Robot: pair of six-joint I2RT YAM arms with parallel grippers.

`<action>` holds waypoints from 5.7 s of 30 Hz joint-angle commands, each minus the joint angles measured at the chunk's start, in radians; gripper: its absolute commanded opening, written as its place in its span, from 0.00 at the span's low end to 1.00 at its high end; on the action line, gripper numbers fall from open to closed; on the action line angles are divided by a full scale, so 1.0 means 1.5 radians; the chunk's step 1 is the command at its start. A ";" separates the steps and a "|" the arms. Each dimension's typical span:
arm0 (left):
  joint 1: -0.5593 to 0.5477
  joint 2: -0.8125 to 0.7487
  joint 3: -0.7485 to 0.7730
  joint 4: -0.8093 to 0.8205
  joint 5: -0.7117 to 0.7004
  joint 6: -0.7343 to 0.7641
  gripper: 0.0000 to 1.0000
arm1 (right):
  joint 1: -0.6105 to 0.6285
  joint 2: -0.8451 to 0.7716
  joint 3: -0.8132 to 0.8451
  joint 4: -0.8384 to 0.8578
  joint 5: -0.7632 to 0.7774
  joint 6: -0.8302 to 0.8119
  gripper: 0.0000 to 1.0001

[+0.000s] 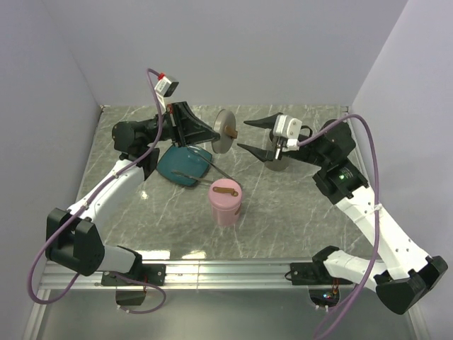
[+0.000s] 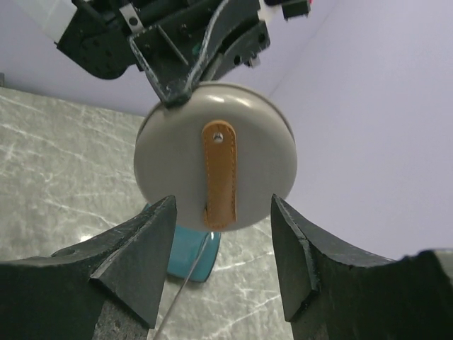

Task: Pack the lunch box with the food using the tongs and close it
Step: Close the box lid on the packing box, then move the packing box to the center of the board.

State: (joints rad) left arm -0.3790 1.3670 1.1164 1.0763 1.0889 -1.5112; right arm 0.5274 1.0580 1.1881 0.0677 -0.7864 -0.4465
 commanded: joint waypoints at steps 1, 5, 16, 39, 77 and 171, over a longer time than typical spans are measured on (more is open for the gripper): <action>0.002 -0.028 -0.013 0.039 0.008 -0.014 0.00 | 0.026 -0.013 -0.019 0.067 0.030 -0.005 0.62; 0.000 -0.031 -0.014 0.040 0.011 -0.016 0.00 | 0.035 -0.011 -0.043 0.090 0.046 -0.015 0.60; -0.018 -0.041 -0.017 0.039 0.014 -0.011 0.00 | 0.039 0.006 -0.053 0.098 0.059 -0.026 0.54; -0.032 -0.045 -0.014 0.020 0.022 0.004 0.00 | 0.068 0.007 -0.054 0.050 0.055 -0.042 0.10; 0.123 -0.198 0.004 -0.762 -0.123 0.695 0.99 | -0.242 0.493 0.563 -0.804 0.388 -0.032 0.00; 0.170 -0.191 -0.045 -0.759 -0.147 0.666 1.00 | -0.034 0.366 0.082 -0.937 0.193 -0.146 0.00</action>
State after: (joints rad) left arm -0.1276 1.0801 1.0180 -0.0616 0.8661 -0.5343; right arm 0.4473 1.5482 1.4277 -1.1515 -0.5362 -0.6952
